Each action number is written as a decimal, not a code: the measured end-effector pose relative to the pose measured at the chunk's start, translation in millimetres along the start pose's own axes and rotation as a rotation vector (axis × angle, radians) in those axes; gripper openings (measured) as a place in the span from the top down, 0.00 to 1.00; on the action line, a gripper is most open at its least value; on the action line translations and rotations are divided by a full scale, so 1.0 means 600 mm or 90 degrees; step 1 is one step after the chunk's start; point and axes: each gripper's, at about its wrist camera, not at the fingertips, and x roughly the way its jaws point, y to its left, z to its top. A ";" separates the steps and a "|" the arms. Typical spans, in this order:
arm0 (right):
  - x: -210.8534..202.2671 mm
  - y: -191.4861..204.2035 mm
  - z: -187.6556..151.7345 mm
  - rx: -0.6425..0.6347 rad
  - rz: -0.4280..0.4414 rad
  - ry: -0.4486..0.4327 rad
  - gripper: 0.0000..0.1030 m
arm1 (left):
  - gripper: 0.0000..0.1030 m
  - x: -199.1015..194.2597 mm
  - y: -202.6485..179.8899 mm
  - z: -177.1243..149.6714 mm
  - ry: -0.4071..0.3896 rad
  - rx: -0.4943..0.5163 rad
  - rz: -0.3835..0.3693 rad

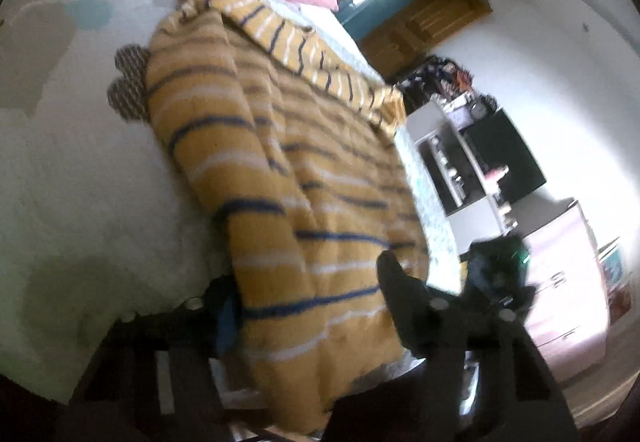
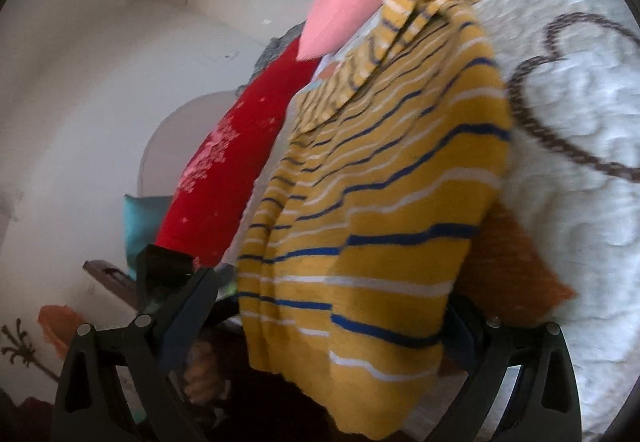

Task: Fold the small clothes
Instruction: 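Grasp the yellow striped sweater edge with the right gripper and lift it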

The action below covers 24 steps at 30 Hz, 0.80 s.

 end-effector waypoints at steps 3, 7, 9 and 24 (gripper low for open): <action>0.007 0.007 -0.003 0.017 0.057 0.017 0.01 | 0.45 0.001 -0.006 -0.020 -0.005 0.012 0.004; 0.030 0.025 -0.029 -0.001 0.021 0.062 0.05 | 0.43 0.000 -0.005 -0.024 0.004 0.006 -0.004; 0.038 0.036 -0.045 -0.034 -0.033 0.066 0.15 | 0.39 0.005 -0.006 -0.020 0.009 0.004 -0.006; -0.047 0.093 -0.071 -0.076 -0.133 0.021 0.84 | 0.91 -0.114 -0.053 -0.031 -0.025 0.049 0.120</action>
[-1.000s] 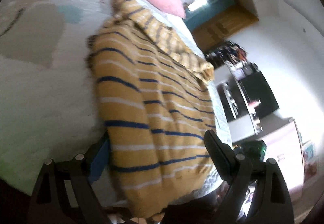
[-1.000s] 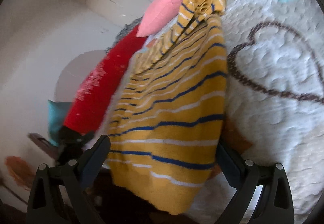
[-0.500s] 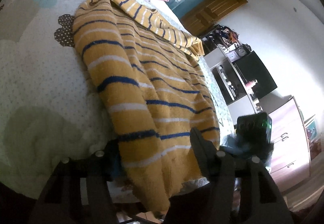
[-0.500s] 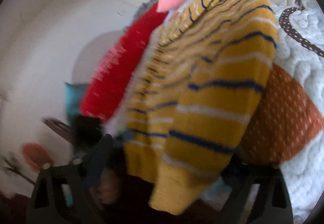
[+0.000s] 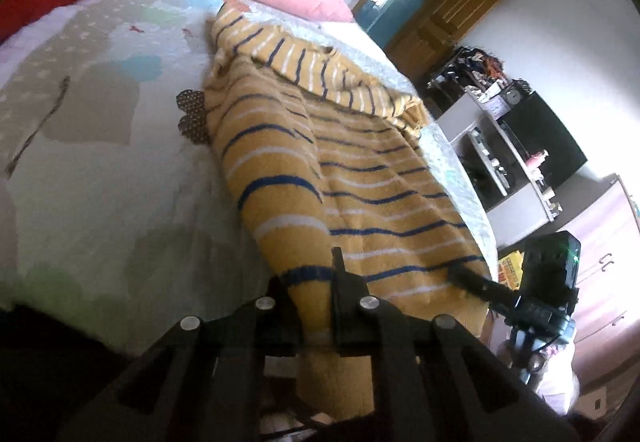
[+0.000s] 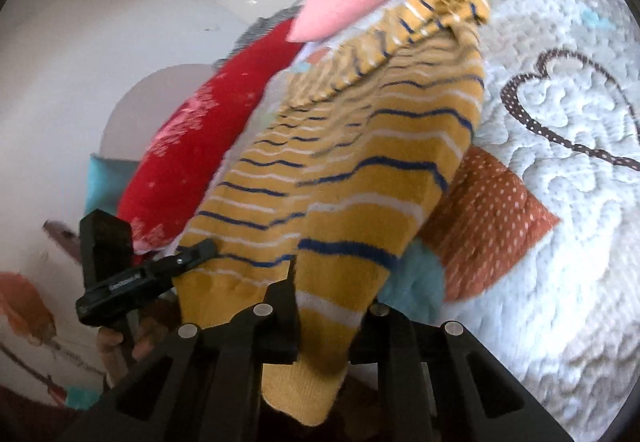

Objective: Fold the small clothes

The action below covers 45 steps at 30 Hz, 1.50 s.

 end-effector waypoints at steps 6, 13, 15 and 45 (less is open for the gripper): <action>-0.041 0.029 -0.056 -0.032 0.029 0.031 0.84 | 0.90 -0.031 -0.024 -0.060 -0.001 0.017 0.011; -0.037 0.021 -0.031 -0.035 0.031 0.041 0.83 | 0.90 -0.029 0.004 -0.005 -0.011 -0.024 -0.030; -0.038 0.038 -0.005 -0.054 0.037 0.032 0.83 | 0.90 -0.031 0.003 0.027 -0.029 -0.023 -0.040; 0.261 -0.174 0.506 0.202 -0.054 -0.039 0.18 | 0.28 0.214 0.195 0.478 -0.044 -0.266 -0.042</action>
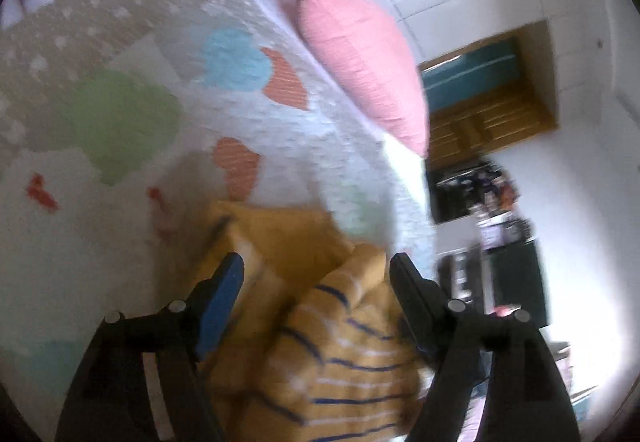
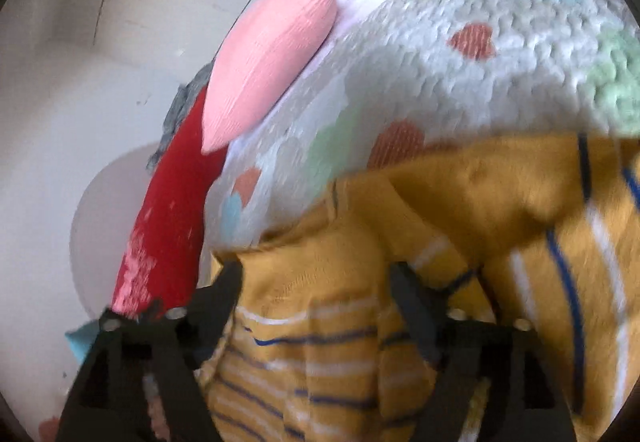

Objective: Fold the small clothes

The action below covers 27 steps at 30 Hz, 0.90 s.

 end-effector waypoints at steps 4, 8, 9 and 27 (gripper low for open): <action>-0.024 0.003 0.023 0.002 -0.024 -0.034 0.17 | 0.28 -0.011 -0.011 -0.033 0.027 0.103 0.079; -0.070 0.015 0.001 -0.076 -0.062 -0.030 0.17 | 0.27 -0.026 -0.031 -0.085 0.046 0.231 0.127; -0.085 0.015 -0.015 -0.102 -0.074 -0.022 0.17 | 0.27 -0.031 -0.031 -0.097 0.050 0.252 0.129; -0.191 -0.044 -0.137 -0.304 -0.371 -0.058 0.90 | 0.83 -0.050 -0.048 -0.184 0.079 0.395 0.320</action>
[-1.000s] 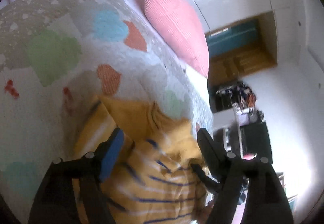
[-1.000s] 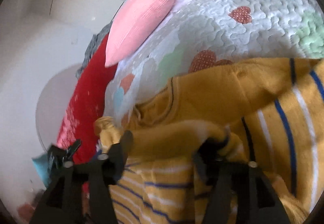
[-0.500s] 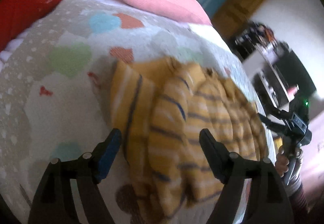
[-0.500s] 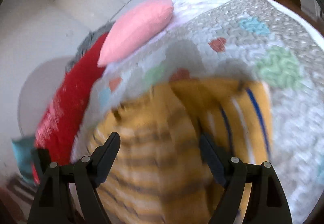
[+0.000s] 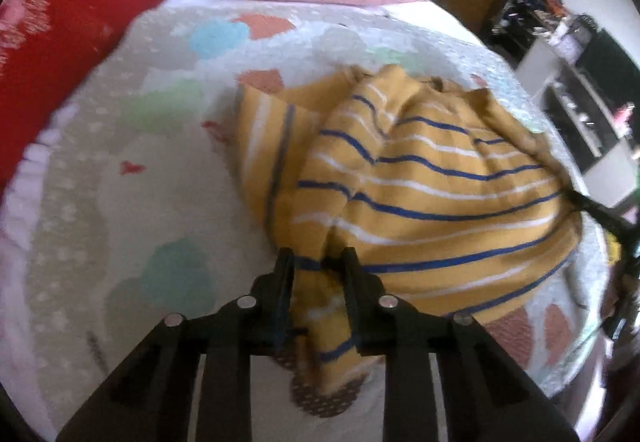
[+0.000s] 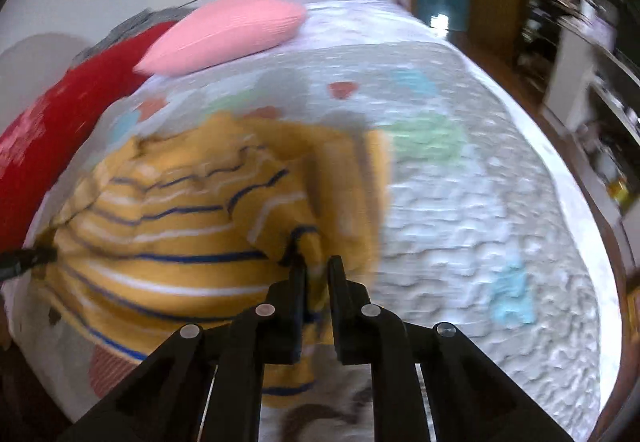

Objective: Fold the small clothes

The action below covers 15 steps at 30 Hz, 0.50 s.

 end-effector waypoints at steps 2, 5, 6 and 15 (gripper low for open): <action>0.002 -0.033 -0.006 0.018 -0.064 0.005 0.88 | 0.79 -0.001 0.024 -0.010 -0.003 -0.021 0.030; 0.003 -0.086 -0.021 0.057 -0.100 0.029 0.86 | 0.71 -0.012 0.062 -0.031 -0.014 -0.073 -0.016; -0.009 -0.106 -0.028 0.082 -0.088 0.023 0.85 | 0.70 -0.019 0.066 -0.038 -0.023 -0.078 -0.019; -0.081 -0.021 -0.039 0.032 0.083 -0.046 0.27 | 0.27 -0.047 0.029 -0.089 -0.172 -0.141 -0.145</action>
